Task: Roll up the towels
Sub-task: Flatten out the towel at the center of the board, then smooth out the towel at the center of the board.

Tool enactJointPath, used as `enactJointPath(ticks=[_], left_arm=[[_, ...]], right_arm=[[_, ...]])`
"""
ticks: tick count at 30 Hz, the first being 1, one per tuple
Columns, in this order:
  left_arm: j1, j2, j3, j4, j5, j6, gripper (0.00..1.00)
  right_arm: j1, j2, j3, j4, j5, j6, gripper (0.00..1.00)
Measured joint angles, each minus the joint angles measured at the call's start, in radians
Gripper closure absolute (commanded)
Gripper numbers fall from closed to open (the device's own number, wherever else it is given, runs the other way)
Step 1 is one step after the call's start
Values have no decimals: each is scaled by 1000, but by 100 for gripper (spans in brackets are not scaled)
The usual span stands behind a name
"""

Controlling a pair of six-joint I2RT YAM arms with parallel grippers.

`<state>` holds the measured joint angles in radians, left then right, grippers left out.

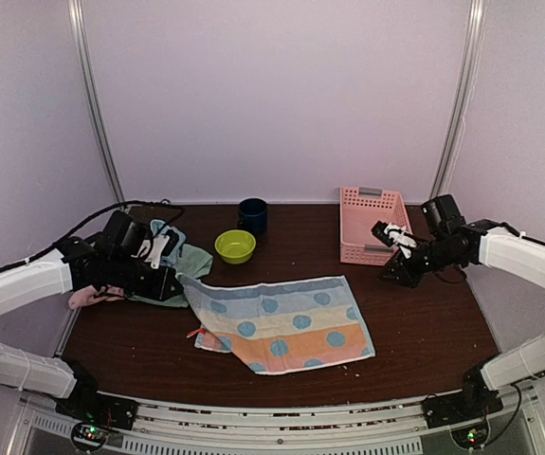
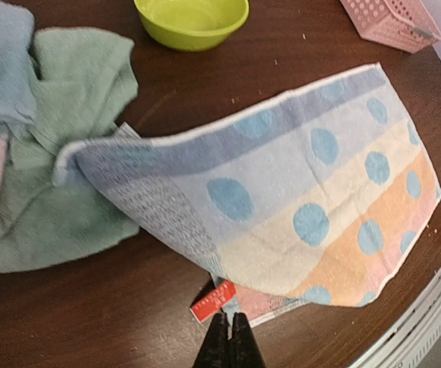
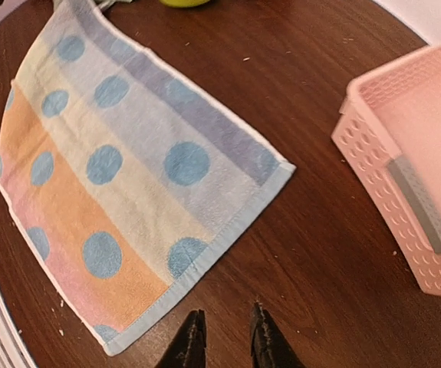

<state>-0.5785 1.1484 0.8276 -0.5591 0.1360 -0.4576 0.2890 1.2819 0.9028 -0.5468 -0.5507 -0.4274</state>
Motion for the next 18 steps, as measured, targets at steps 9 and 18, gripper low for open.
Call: enactJointPath(ticks=[9,18], left_arm=[[-86,100,-137,87,129,-48,100],[-111,227,-164,238,157,-68,100]], right_arm=[[226,181,5,-14,124,-109,84],[318,272,5,-24,190,-142,86]])
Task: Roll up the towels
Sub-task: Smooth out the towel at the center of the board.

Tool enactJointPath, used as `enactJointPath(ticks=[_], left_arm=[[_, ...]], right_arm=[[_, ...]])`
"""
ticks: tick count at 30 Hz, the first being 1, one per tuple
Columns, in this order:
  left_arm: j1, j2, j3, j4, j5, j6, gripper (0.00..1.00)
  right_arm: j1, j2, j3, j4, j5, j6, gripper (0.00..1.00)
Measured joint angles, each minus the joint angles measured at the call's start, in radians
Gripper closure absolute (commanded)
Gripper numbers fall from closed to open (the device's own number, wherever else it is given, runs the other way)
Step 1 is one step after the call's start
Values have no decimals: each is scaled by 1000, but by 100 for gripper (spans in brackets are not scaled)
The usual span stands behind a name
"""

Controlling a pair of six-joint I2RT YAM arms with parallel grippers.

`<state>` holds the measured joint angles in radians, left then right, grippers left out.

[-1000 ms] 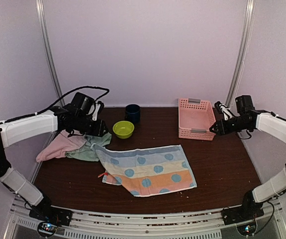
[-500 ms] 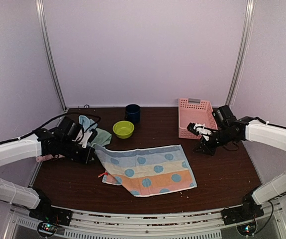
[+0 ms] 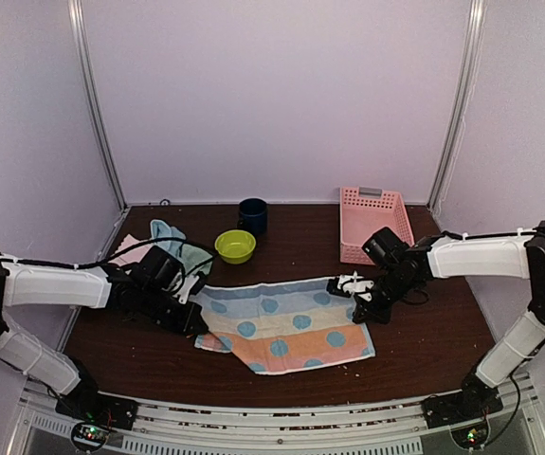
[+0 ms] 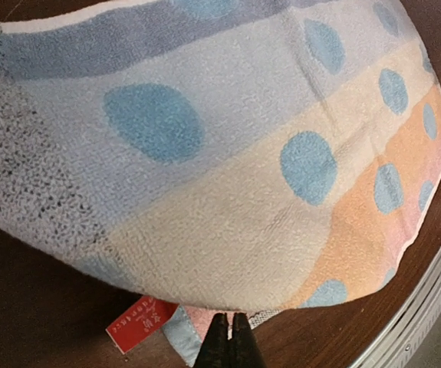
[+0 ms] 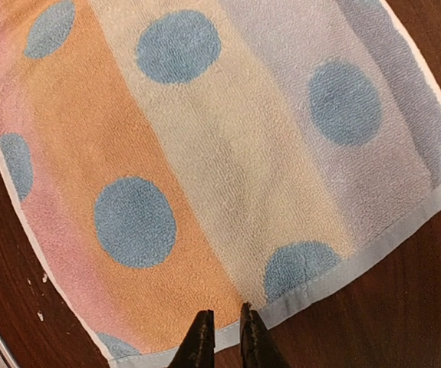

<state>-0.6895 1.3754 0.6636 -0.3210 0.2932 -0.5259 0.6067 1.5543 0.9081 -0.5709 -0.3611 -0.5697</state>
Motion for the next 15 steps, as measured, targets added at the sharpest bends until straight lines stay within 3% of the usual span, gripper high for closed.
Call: enactJointPath(ticks=[7,15], left_arm=[[-6,22,-85,37,-5,-11,100],[-17,-16,-151,89,-1,-70,100]], right_arm=[[4,97,-1,14,59,0,88],[8,41,-63,33,163,-34,88]])
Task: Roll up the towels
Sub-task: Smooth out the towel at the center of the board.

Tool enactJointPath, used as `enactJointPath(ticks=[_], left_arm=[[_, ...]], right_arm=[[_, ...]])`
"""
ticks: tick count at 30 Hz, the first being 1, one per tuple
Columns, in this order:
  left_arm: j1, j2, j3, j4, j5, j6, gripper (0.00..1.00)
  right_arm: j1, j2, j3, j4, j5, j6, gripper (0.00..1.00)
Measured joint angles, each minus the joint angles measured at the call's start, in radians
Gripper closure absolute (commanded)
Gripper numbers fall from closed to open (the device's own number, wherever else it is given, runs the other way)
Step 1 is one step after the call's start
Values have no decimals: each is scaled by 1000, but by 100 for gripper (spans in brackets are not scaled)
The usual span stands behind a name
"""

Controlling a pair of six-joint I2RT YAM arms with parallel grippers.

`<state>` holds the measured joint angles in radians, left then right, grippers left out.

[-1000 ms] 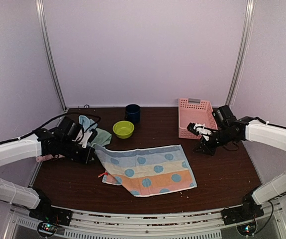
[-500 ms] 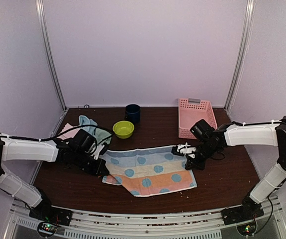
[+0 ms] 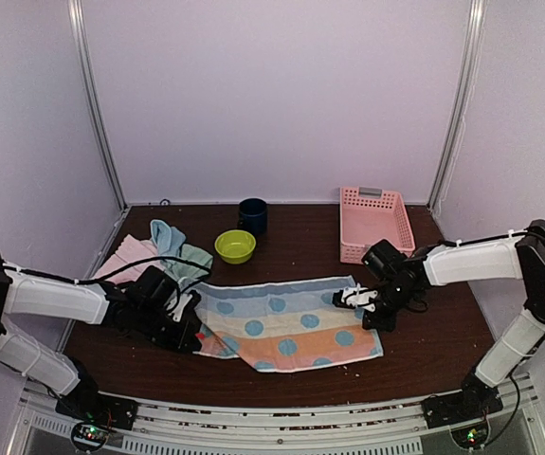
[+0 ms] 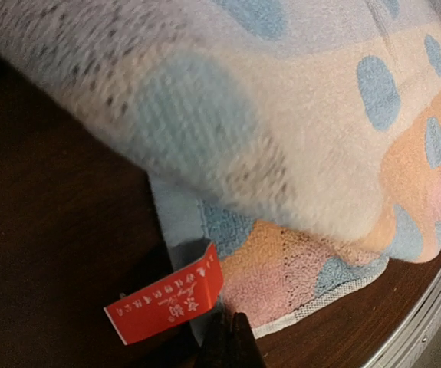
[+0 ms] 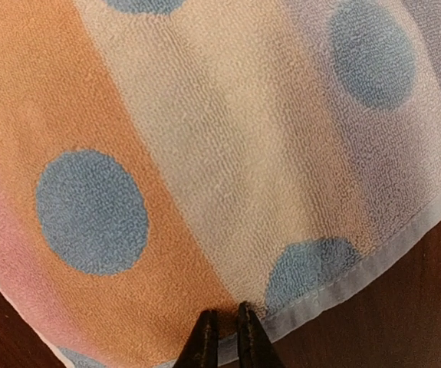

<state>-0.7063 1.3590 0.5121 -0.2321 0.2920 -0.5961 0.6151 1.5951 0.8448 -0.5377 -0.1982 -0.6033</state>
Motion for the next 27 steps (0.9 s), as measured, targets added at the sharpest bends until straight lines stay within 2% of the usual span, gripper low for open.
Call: enactJointPath(ticks=[4,10,17,21,24,27], left_arm=[[-52,-42,-17,-34,-14,-63,100],[-170,-188,-27,-199,-29,-172,100],[-194,-368,28,-446,-69,-245,100],[-194,-336,159,-512,-120,-227,100],[-194,-226,239,-501,-153,-185,100],[-194,-105,254,-448,-172,-134,100]], right_arm=[[0,-43,-31,-55,43,-4,89],[7,-98,-52,-180,69,3,89],[38,-203,-51,-303,83,8,88],[39,-249,-22,-326,111,8,85],[40,-225,42,-339,95,7,81],[40,-189,84,-318,65,-3,80]])
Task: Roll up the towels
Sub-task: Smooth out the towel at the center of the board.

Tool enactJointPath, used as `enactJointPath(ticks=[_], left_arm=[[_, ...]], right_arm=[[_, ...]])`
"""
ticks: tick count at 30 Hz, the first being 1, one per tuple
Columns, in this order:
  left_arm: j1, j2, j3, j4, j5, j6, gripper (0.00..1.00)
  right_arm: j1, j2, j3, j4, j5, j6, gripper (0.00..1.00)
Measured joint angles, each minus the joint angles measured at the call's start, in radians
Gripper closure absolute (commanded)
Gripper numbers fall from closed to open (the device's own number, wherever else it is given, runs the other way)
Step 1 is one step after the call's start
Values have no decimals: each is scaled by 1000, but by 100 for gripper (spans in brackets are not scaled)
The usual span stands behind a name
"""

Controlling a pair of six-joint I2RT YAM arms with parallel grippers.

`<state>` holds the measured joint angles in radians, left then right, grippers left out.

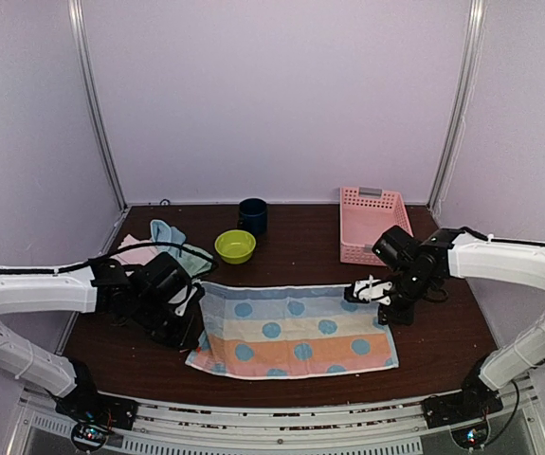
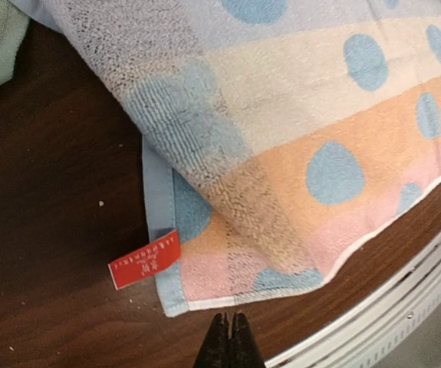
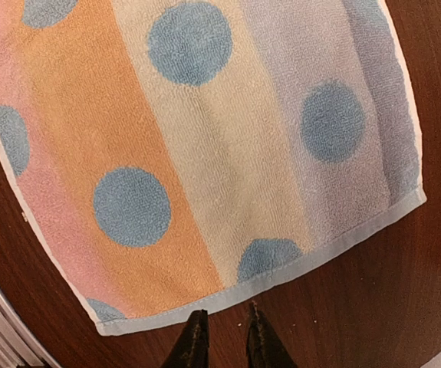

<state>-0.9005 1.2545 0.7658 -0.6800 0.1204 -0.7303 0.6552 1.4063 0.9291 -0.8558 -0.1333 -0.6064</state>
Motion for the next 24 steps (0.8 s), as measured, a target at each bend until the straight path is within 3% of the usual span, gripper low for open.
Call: enactJointPath(ticks=[11,24], left_arm=[[1,132,-89,206,-24,98,100],[-26,46,-264,362,66,26,100]], right_arm=[[0,230,0,137,3,-34,82],[-3,103,-172,298,113,-58,79]])
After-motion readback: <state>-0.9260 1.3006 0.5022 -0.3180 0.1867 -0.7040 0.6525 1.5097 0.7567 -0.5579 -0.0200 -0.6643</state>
